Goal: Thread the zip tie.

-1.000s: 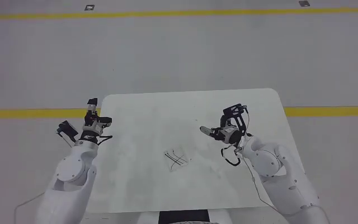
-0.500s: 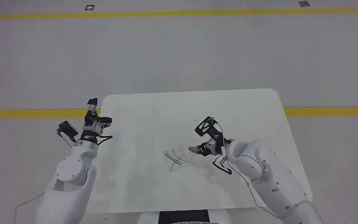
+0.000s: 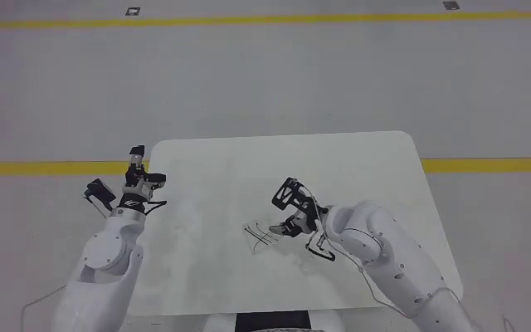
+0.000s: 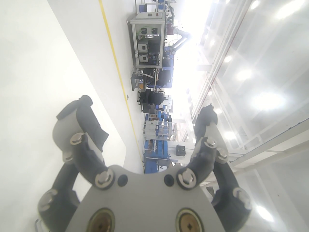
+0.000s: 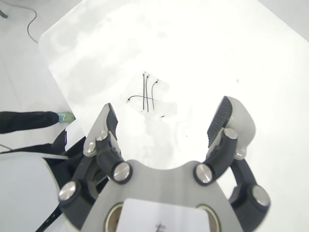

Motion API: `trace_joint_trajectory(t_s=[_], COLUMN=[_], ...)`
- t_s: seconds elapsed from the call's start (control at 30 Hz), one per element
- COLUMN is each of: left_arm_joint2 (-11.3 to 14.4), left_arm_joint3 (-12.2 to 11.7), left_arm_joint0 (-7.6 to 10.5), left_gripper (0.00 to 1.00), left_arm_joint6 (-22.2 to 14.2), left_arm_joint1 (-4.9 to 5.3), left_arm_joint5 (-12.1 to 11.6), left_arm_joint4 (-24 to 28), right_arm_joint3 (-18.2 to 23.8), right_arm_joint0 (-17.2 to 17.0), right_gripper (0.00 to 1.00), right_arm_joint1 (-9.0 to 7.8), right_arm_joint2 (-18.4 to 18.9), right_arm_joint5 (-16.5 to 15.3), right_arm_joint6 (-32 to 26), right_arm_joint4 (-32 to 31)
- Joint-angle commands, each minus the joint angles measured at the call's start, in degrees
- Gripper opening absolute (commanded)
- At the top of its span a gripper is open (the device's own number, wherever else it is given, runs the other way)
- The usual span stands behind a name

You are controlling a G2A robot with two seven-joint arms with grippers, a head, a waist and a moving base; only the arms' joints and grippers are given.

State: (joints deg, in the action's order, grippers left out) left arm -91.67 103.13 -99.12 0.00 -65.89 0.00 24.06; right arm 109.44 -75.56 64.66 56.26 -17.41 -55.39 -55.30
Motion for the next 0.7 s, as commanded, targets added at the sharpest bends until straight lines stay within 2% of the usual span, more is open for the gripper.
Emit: trace_joint_trajectory(t_s=[0.0, 0.1, 0.17, 0.4, 0.47, 0.53, 0.67], left_arm_joint2=[0.0, 0.0, 0.0, 0.0, 0.0, 0.0, 0.0], left_arm_joint3=[0.0, 0.0, 0.0, 0.0, 0.0, 0.0, 0.0], left_arm_joint0=[0.00, 0.00, 0.00, 0.00, 0.00, 0.00, 0.00], left_gripper=[1.00, 1.00, 1.00, 1.00, 1.00, 1.00, 1.00], left_arm_joint6=[0.0, 0.0, 0.0, 0.0, 0.0, 0.0, 0.0], left_arm_joint1=[0.00, 0.00, 0.00, 0.00, 0.00, 0.00, 0.00], left_arm_joint5=[0.0, 0.0, 0.0, 0.0, 0.0, 0.0, 0.0], left_arm_joint4=[0.0, 0.0, 0.0, 0.0, 0.0, 0.0, 0.0], right_arm_joint3=[-1.5, -4.6, -6.4, -6.4, -6.0, -5.1, -5.7], right_arm_joint0=[3.6, 7.9, 9.9, 9.9, 10.3, 11.4, 19.1], right_gripper=[1.00, 1.00, 1.00, 1.00, 1.00, 1.00, 1.00], right_arm_joint1=[0.65, 1.75, 2.26, 2.26, 2.23, 2.30, 2.61], right_arm_joint2=[-2.8, -7.1, -9.2, -9.2, -9.5, -11.9, -20.8], right_arm_joint5=[-0.1, 0.1, -1.1, -1.1, -1.9, -2.1, -2.1], right_arm_joint6=[-2.6, -6.9, -9.4, -9.4, -9.2, -9.3, -12.4], right_arm_joint4=[1.0, 2.9, 4.3, 4.3, 2.9, 0.6, 1.2])
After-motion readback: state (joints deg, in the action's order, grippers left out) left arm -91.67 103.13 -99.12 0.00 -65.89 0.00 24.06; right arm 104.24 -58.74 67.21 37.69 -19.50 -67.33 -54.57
